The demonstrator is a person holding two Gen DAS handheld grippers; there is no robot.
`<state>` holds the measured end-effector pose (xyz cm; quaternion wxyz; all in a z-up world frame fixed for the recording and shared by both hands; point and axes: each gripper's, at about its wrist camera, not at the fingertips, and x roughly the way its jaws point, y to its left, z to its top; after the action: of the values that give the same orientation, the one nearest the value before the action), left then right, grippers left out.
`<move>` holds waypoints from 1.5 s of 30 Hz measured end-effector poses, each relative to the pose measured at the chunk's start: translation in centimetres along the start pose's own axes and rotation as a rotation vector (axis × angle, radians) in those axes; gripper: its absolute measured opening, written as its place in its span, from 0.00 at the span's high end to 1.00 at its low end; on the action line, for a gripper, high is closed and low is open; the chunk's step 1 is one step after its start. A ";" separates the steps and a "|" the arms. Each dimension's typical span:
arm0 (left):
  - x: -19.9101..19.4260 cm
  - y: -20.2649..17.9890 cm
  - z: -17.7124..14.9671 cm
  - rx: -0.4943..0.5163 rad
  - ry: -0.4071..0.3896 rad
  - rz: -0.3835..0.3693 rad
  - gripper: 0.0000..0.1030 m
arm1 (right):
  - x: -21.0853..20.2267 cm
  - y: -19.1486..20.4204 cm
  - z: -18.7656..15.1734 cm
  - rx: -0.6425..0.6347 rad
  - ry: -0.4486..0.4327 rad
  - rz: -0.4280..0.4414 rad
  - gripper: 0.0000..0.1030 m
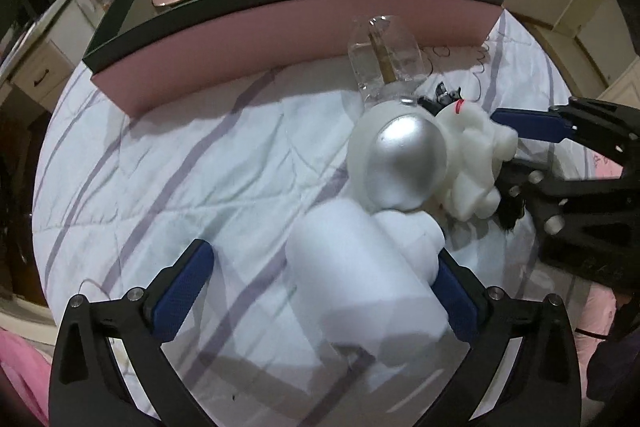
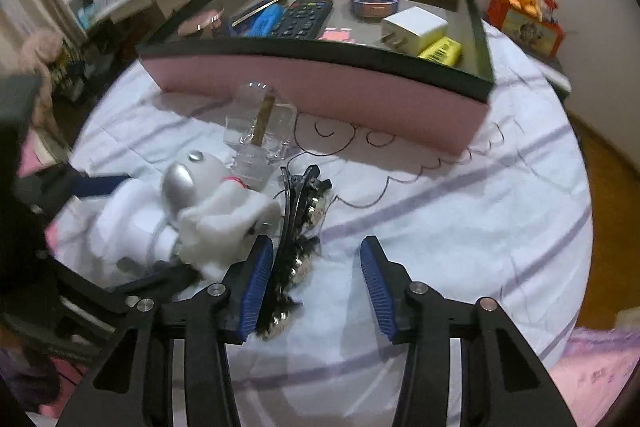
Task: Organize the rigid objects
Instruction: 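Grasp the white hair dryer with the left gripper while the right grasps the black cable, then carry the hair dryer and black cable over the pink box with both grippers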
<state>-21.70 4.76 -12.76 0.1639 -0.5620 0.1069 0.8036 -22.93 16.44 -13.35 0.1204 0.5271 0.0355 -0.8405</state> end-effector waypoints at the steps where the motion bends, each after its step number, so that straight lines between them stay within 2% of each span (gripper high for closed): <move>1: 0.0 0.1 0.1 0.000 -0.007 -0.002 0.00 | 0.0 0.3 0.0 -0.019 -0.003 -0.012 0.54; 4: 0.0 0.2 0.2 0.011 -0.037 -0.005 0.00 | -0.2 0.2 -0.2 -0.037 -0.010 -0.009 0.56; 5: -0.1 0.2 0.0 0.019 -0.054 -0.010 0.03 | -0.4 -0.2 -0.3 -0.028 -0.015 -0.013 0.61; 6: -0.3 0.2 -0.2 0.028 -0.072 -0.013 0.07 | -0.5 -0.7 -0.4 -0.016 -0.018 -0.020 0.74; 7: -0.6 0.3 -0.4 0.040 -0.090 -0.015 0.20 | -0.7 -1.3 -0.4 0.004 -0.017 -0.008 0.82; 8: -1.3 0.4 -0.6 0.050 -0.103 -0.030 0.43 | -0.8 -2.0 -0.4 0.034 -0.013 0.017 0.83; 10: -1.9 1.0 -0.7 0.030 -0.093 -0.072 0.42 | -1.2 -3.5 -0.5 0.085 -0.005 0.063 0.83; 11: -2.2 1.6 -0.8 0.016 -0.083 -0.119 0.42 | -1.3 -3.7 -0.5 0.094 -0.006 0.060 0.83; 12: -2.4 1.9 -0.8 0.011 -0.084 -0.133 0.42 | -1.6 -4.0 -0.7 0.097 -0.011 0.034 0.83; 14: -2.8 2.3 -1.0 -0.002 -0.079 -0.150 0.42 | -2.0 -4.4 -0.9 0.102 -0.016 0.014 0.83; 17: -3.1 2.8 -1.2 -0.028 -0.073 -0.174 0.42 | -2.7 -4.7 -1.5 0.127 -0.019 0.048 0.83; 23: -3.2 3.2 -0.6 -0.056 -0.079 -0.185 0.42 | -4.8 -4.1 -0.9 0.131 -0.077 0.041 0.83; 27: -5.7 2.8 -0.6 -0.039 -0.159 -0.112 0.42 | -7.0 -2.6 -0.3 0.116 -0.141 0.037 0.83; 39: -15.2 1.7 -1.2 0.007 -0.405 -0.098 0.42 | -16.6 1.4 -1.5 0.054 -0.395 -0.013 0.83; 45: -18.1 1.2 -1.9 0.030 -0.485 -0.090 0.42 | -18.4 1.8 -2.3 0.052 -0.443 -0.023 0.83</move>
<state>-14.78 0.40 3.55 0.2288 -0.3542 0.0511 0.9053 -12.82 18.12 2.23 0.1019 0.3319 -0.0073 -0.9378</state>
